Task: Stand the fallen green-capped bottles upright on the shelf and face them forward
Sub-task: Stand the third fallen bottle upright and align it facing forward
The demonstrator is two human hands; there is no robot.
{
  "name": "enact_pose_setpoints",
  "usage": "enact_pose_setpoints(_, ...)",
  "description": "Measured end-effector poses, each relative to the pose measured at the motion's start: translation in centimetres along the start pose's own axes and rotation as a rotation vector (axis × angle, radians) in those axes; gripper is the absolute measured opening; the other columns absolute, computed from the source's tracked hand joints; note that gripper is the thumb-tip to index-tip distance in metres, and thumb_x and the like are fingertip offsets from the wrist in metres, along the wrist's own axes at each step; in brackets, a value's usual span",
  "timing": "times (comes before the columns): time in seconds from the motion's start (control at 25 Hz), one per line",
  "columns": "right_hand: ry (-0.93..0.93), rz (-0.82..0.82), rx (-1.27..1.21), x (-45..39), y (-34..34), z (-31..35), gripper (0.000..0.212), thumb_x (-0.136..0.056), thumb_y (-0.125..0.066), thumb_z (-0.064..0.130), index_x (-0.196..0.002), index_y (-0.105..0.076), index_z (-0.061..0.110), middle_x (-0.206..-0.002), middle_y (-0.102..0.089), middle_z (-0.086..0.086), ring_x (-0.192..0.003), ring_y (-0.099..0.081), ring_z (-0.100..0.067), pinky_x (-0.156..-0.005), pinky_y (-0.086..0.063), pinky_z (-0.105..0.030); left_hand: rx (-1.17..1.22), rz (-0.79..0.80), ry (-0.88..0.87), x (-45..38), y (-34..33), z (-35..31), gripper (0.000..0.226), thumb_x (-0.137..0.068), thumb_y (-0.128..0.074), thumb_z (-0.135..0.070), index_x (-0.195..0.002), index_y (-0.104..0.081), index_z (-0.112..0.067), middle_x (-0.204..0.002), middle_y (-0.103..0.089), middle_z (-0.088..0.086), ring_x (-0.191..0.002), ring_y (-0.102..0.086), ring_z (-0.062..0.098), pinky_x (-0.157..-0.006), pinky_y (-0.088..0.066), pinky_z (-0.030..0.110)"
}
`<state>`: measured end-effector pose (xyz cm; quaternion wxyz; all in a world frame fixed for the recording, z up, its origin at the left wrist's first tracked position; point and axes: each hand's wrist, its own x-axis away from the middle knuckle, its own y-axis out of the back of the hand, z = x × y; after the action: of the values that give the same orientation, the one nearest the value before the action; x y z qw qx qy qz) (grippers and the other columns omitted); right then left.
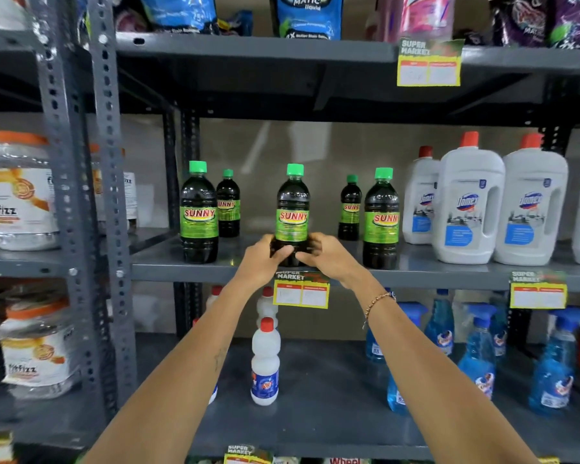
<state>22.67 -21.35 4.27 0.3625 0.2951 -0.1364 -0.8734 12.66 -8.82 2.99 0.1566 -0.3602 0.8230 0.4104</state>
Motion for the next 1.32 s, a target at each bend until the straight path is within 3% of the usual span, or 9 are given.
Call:
enact_pose_setpoints(0.2,-0.015,-0.029,-0.024,-0.1,-0.2,-0.1,0.049,-0.084,-0.068,0.004,-0.13,-0.052,0.001,-0.126,-0.064,-0.011,-0.108,-0.061,-0.017,-0.092,-0.049,-0.028,0.006,-0.013,-0.036,0.0,-0.2,0.5,0.044,-0.095,-0.05,-0.036,-0.128,-0.05,-0.006,-0.119,-0.064,0.011,-0.107,-0.06,0.024,-0.078,-0.04,0.025)
enact_pose_setpoints(0.36,-0.017,-0.044,-0.035,-0.1,-0.4,-0.3,0.052,-0.084,-0.068,0.006,-0.132,-0.05,0.002,-0.129,-0.062,-0.013,-0.116,-0.061,-0.024,-0.1,-0.049,-0.037,0.012,-0.013,-0.027,0.0,-0.3,0.5,0.043,-0.096,-0.048,-0.035,-0.13,-0.049,-0.008,-0.12,-0.064,0.012,-0.109,-0.06,0.026,-0.085,-0.045,0.032)
enact_pose_setpoints(0.48,-0.019,-0.052,-0.014,-0.1,-0.5,-0.3,0.051,-0.084,-0.069,0.008,-0.131,-0.051,0.005,-0.129,-0.062,-0.012,-0.116,-0.061,-0.024,-0.101,-0.048,-0.04,-0.001,-0.022,-0.019,0.2,-0.4,0.3,0.041,-0.097,-0.047,-0.033,-0.13,-0.049,-0.009,-0.119,-0.064,0.012,-0.108,-0.059,0.028,-0.081,-0.043,0.031)
enact_pose_setpoints(1.32,-0.057,-0.049,0.025,0.3,-0.4,0.1,0.053,-0.086,-0.065,0.009,-0.136,-0.047,0.008,-0.136,-0.058,-0.01,-0.124,-0.055,-0.024,-0.107,-0.044,-0.042,-0.071,-0.014,0.019,0.8,-0.5,-0.8,0.042,-0.098,-0.042,-0.035,-0.132,-0.047,-0.011,-0.117,-0.065,0.011,-0.106,-0.059,0.027,-0.076,-0.038,0.027)
